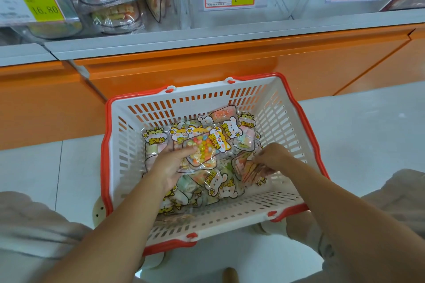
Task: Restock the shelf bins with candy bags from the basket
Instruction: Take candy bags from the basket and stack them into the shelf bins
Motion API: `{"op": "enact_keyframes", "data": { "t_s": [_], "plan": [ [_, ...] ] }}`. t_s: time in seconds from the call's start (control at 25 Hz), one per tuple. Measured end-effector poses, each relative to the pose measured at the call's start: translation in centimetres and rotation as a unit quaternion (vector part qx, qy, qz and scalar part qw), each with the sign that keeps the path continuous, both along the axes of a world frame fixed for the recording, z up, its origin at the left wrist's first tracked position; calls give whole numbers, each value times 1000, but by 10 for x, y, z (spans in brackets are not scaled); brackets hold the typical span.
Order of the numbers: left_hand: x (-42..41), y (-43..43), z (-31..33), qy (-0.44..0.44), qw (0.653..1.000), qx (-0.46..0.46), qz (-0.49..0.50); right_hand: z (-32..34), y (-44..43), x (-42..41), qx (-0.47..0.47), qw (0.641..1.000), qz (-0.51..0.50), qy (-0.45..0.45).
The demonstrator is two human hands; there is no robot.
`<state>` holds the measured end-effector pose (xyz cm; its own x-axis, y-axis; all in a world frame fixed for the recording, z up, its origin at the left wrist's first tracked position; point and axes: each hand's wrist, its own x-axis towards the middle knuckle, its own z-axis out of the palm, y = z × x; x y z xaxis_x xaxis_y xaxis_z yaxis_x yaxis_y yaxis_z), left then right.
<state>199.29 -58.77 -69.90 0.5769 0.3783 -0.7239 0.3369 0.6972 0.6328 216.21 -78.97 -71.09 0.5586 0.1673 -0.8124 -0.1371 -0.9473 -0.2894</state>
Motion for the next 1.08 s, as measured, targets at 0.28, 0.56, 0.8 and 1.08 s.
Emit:
{"op": "enact_keyframes", "data": {
  "t_s": [0.28, 0.56, 0.8, 1.08],
  "plan": [
    [-7, 8, -3, -9, 999, -20, 29, 66, 31, 5, 155, 987, -46, -4],
    [-15, -3, 13, -34, 999, -34, -7, 46, 65, -71, 275, 940, -165, 117],
    [-22, 3, 13, -24, 996, -81, 3, 49, 62, -55, 332, 893, -236, 190],
    [-19, 5, 12, -16, 997, -71, 4, 61, 43, -30, 327, 904, -242, 130]
  ]
}}
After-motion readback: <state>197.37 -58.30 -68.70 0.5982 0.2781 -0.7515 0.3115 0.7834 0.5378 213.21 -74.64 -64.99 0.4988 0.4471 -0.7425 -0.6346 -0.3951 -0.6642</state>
